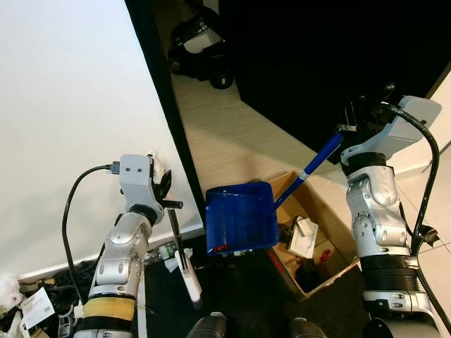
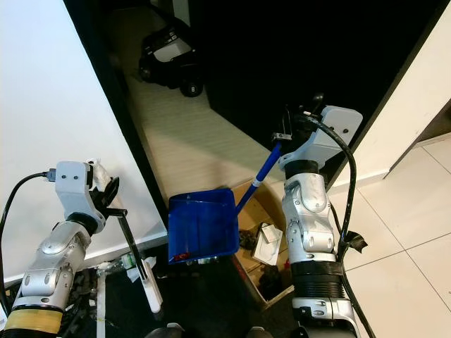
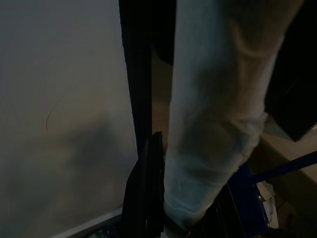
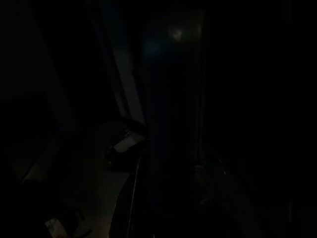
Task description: Sweep floor
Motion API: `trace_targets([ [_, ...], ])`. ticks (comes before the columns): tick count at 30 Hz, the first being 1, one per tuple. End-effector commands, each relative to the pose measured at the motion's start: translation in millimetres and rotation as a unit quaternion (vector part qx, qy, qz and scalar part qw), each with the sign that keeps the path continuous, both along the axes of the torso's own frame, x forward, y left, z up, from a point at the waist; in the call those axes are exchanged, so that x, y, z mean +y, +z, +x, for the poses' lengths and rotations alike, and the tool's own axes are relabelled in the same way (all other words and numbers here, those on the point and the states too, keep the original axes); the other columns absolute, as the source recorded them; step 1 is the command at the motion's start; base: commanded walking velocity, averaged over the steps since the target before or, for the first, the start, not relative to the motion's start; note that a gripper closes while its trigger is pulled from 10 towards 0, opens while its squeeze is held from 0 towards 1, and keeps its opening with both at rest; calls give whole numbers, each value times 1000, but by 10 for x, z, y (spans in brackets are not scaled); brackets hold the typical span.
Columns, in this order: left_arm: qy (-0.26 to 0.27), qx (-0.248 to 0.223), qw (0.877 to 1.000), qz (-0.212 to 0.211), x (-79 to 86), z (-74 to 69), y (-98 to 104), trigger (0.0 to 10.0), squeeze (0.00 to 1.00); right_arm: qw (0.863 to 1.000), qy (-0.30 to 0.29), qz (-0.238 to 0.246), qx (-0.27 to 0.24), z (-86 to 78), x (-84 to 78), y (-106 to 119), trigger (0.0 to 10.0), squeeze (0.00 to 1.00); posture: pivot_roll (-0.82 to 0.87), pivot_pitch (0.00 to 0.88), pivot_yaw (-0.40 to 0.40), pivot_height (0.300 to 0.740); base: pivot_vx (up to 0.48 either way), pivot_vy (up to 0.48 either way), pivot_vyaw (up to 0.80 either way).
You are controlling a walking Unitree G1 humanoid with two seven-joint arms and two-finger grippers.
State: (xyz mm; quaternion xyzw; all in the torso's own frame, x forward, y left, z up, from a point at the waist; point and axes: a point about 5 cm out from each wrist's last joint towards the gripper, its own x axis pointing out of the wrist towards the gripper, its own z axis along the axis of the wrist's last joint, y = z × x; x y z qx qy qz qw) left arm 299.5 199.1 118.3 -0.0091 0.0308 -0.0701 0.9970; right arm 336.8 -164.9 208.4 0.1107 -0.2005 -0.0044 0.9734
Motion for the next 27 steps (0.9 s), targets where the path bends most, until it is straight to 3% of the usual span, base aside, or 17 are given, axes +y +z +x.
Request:
trace_targets([
  [1,4,-12,1000,8,8,-15,29,10000,0,999,29,24,-14,-20,111,49,10000,0,125,130,49,740,0,0,0],
  [27,28,-12,1000,-8,17,37,13,10000,0,999,45,18,6,4,234,-87,10000,0,138,92,40,740,0,0,0],
])
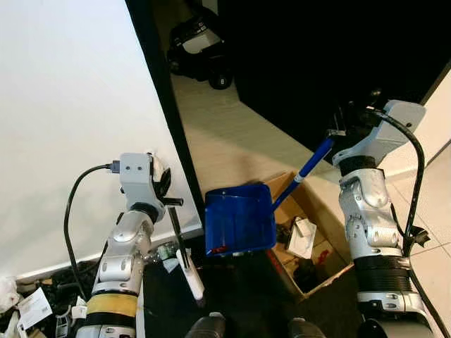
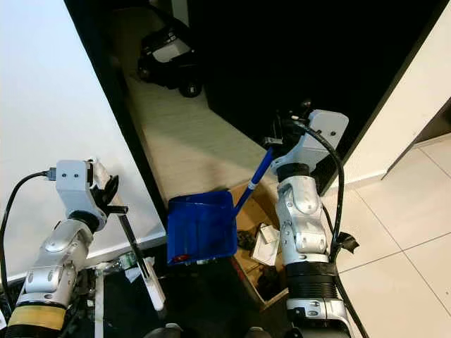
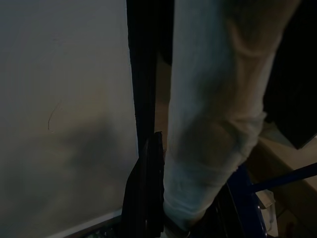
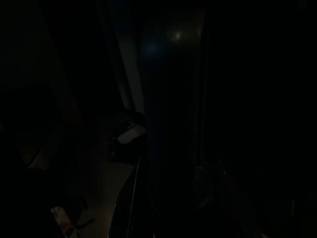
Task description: Sweep floor
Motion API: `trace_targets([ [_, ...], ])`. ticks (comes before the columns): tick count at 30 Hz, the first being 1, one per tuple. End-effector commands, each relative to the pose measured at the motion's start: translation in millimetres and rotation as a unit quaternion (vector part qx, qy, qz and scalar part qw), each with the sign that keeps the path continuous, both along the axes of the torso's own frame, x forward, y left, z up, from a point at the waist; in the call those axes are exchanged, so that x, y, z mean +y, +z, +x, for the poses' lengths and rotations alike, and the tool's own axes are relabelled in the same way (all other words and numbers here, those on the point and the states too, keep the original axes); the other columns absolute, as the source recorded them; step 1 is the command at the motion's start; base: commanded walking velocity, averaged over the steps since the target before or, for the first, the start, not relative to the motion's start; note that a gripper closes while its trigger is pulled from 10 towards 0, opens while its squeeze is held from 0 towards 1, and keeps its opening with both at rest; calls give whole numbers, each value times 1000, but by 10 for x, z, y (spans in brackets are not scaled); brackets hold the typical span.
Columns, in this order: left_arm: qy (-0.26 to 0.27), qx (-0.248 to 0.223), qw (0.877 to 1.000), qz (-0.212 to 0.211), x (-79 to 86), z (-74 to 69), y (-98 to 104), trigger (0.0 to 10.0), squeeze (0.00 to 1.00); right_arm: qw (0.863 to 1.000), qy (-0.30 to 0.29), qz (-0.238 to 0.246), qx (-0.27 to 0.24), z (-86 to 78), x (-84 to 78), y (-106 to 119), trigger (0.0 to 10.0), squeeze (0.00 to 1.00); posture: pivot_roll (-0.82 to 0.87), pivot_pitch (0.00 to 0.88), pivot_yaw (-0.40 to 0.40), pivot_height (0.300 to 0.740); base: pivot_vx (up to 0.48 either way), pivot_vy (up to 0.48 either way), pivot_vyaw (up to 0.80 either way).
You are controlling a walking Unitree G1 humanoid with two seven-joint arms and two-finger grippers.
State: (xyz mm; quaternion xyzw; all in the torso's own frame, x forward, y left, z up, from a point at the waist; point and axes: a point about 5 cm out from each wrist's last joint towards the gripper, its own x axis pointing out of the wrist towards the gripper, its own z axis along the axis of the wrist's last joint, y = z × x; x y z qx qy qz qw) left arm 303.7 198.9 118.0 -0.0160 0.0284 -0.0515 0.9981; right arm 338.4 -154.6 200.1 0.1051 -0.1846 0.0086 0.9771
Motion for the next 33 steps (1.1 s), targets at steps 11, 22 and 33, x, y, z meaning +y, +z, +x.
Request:
trace_targets([
  [11,20,-11,1000,2,55,-16,15,10000,0,999,34,28,-4,-16,142,-31,10000,0,151,102,37,740,0,0,0],
  [22,16,-14,1000,1,14,-30,23,10000,0,999,41,30,-5,8,181,-14,10000,0,150,113,29,740,0,0,0],
  [33,17,-14,1000,4,26,-32,27,10000,0,998,42,36,5,-10,196,-87,10000,0,172,106,27,740,0,0,0],
])
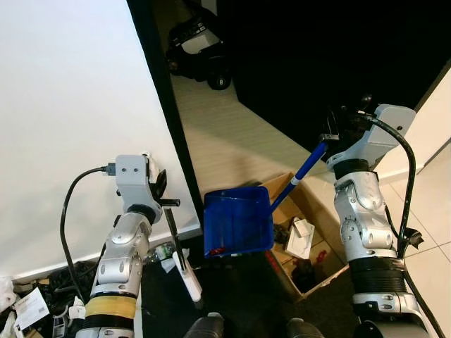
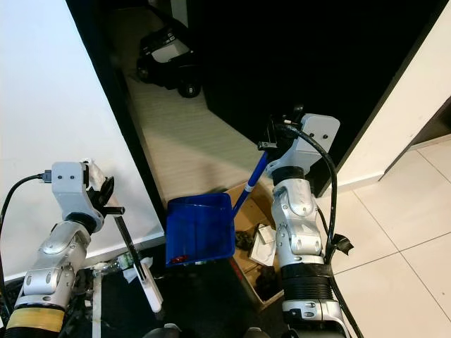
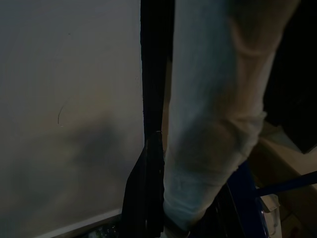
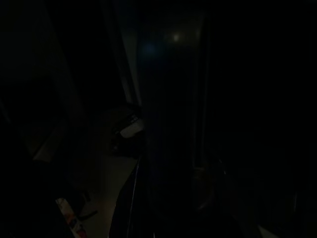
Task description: Sweep floor
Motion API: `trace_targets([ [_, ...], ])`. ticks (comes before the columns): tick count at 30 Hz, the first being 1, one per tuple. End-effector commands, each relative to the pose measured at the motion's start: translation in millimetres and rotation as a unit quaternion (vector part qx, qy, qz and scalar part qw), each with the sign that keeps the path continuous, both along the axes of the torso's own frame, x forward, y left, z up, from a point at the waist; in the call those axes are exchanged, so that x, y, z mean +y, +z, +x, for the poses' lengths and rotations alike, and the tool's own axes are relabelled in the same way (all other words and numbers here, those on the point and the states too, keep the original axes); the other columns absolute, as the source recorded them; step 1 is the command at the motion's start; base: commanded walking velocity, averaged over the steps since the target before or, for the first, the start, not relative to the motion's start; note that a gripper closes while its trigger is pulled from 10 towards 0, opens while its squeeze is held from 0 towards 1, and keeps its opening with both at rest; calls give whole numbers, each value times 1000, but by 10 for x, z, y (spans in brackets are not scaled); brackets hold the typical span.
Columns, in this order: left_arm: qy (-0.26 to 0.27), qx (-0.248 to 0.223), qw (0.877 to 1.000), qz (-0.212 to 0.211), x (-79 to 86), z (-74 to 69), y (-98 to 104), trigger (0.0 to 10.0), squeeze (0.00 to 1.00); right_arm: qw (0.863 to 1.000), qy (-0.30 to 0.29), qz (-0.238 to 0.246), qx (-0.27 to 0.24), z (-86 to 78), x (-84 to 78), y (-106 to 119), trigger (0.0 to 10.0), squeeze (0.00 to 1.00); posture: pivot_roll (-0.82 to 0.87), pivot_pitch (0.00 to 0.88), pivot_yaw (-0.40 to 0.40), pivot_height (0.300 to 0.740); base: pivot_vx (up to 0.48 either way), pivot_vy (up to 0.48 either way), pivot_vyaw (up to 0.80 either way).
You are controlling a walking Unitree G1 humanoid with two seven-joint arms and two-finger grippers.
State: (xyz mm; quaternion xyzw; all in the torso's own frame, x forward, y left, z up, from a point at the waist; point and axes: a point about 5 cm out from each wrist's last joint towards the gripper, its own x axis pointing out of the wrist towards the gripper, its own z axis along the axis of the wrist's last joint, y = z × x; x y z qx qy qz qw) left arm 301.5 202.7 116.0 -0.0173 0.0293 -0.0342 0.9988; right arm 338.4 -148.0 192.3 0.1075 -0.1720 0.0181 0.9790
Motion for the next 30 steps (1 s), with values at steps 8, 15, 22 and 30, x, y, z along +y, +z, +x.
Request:
trace_targets([
  [8,6,-13,1000,7,4,-37,36,10000,0,999,36,36,-14,5,159,31,10000,0,184,109,21,740,0,0,0],
  [15,14,-21,1000,11,34,-41,65,10000,0,998,50,-2,-49,-24,239,183,10000,0,176,100,30,740,0,0,0],
  [22,5,-21,1000,10,-9,-13,72,10000,0,998,37,4,-48,-20,182,185,10000,0,169,101,24,740,0,0,0],
  [30,10,-10,1000,15,33,-42,26,10000,0,998,36,2,-44,-28,167,158,10000,0,164,97,41,740,0,0,0],
])
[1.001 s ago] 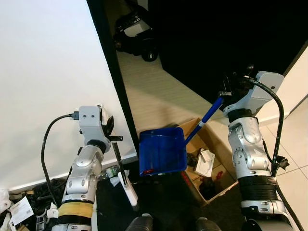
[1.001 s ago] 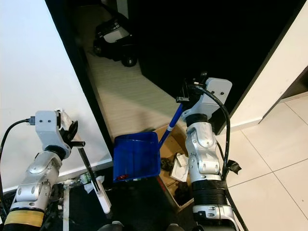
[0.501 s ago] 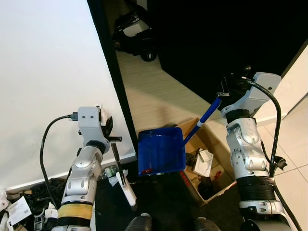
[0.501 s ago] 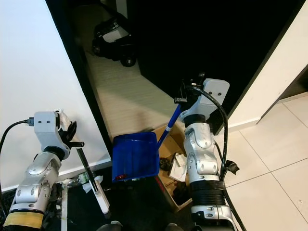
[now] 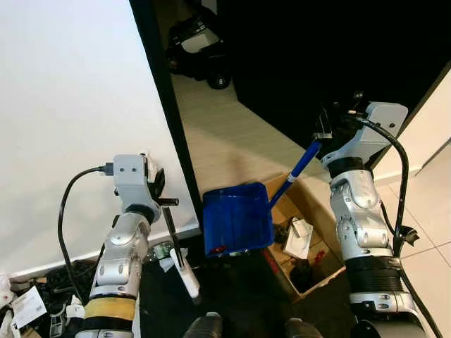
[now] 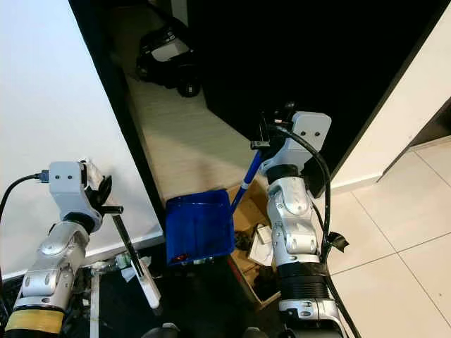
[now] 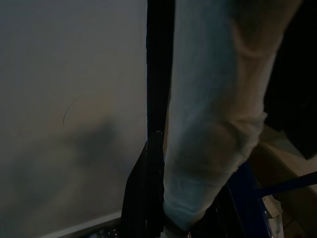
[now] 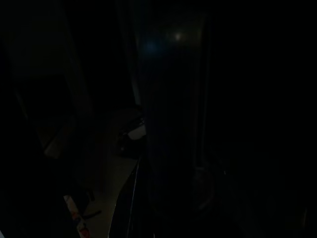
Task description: Sweep floor
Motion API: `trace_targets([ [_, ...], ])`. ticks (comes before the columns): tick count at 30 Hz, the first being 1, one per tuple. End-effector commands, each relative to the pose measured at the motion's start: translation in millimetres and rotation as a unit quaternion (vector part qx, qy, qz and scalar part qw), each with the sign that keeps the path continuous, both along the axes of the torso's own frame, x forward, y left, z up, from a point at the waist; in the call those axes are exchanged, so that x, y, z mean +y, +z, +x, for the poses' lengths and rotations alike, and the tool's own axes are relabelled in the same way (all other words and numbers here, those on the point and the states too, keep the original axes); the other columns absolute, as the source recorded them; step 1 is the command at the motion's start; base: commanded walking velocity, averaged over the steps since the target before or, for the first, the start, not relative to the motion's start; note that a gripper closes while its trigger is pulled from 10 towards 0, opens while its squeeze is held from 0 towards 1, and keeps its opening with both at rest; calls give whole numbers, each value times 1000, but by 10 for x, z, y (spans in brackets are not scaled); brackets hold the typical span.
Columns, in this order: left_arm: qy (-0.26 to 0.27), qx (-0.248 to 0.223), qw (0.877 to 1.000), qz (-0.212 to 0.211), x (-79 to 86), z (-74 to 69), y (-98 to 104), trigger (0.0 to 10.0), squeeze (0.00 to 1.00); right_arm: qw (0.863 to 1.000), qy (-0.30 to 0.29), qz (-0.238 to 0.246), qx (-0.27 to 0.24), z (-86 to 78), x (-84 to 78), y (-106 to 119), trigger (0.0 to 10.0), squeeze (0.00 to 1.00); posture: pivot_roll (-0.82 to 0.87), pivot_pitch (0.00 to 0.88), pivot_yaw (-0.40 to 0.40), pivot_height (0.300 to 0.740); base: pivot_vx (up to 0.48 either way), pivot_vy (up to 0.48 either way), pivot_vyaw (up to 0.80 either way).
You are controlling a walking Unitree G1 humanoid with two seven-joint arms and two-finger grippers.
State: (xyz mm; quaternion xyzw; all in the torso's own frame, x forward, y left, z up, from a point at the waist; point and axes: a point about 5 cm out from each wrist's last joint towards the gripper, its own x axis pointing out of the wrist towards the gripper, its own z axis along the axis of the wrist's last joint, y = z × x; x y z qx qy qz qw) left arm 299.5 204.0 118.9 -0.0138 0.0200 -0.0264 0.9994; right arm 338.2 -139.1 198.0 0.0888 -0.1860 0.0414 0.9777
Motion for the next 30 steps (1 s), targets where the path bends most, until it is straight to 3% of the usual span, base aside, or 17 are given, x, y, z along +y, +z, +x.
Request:
trace_targets([
  [1,3,0,1000,12,20,-22,-3,10000,0,999,18,24,-26,-26,79,101,10000,0,164,97,41,740,0,0,0],
  [11,8,31,999,20,-31,-114,-129,10000,0,999,17,40,9,-9,70,-45,10000,0,174,101,33,740,0,0,0],
  [18,31,67,997,6,5,-233,-265,10000,0,998,64,14,12,-51,212,-74,10000,0,189,102,33,740,0,0,0],
  [22,53,73,996,-28,194,-238,-246,10000,0,996,82,10,13,-60,310,-74,10000,0,195,115,22,740,0,0,0],
  [30,71,60,996,-9,286,-212,-165,10000,0,996,85,12,16,-37,318,-82,10000,0,209,115,19,740,0,0,0],
])
